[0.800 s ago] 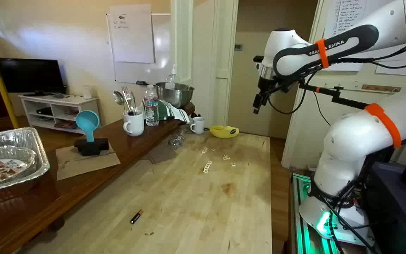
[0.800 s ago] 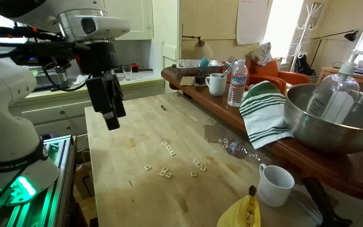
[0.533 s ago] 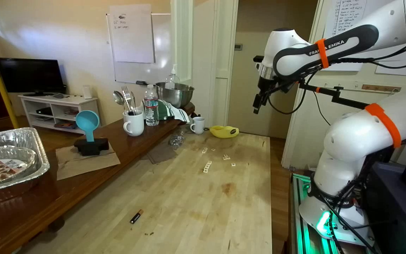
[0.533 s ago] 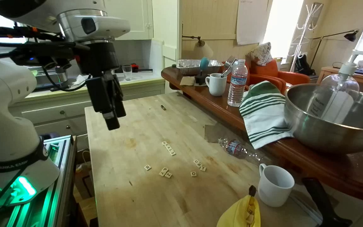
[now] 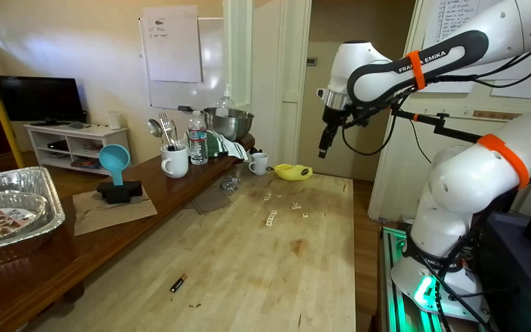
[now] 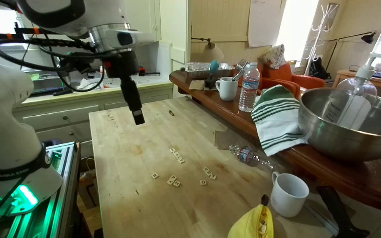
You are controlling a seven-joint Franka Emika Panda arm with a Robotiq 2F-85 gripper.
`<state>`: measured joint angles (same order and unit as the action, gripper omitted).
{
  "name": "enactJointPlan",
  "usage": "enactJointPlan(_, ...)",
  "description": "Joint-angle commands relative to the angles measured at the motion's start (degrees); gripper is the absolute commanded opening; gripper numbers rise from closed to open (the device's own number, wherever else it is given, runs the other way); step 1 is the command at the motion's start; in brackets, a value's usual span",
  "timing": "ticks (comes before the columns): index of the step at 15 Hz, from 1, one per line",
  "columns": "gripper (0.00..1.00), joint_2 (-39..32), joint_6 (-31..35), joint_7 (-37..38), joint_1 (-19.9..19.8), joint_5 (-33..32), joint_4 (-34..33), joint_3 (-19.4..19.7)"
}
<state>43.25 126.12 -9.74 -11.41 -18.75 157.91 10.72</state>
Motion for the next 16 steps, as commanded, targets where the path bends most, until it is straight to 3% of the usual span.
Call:
enactJointPlan(1, 1.0, -6.27, 4.75, -2.59, 7.0, 6.13, 0.02, 0.01)
enactJointPlan(5, 1.0, -13.11, 11.22, -5.55, 11.04, 10.66, 0.08, 0.37)
enactJointPlan(11, 1.0, -23.13, 19.61, -10.34, 12.37, 13.49, 0.14, 0.11)
enactJointPlan(12, 1.0, -19.37, 16.67, -8.67, 10.77, 12.05, 0.13, -1.23)
enactJointPlan(16, 1.0, -20.37, 17.04, -8.72, 10.62, 12.04, -0.3, -1.51)
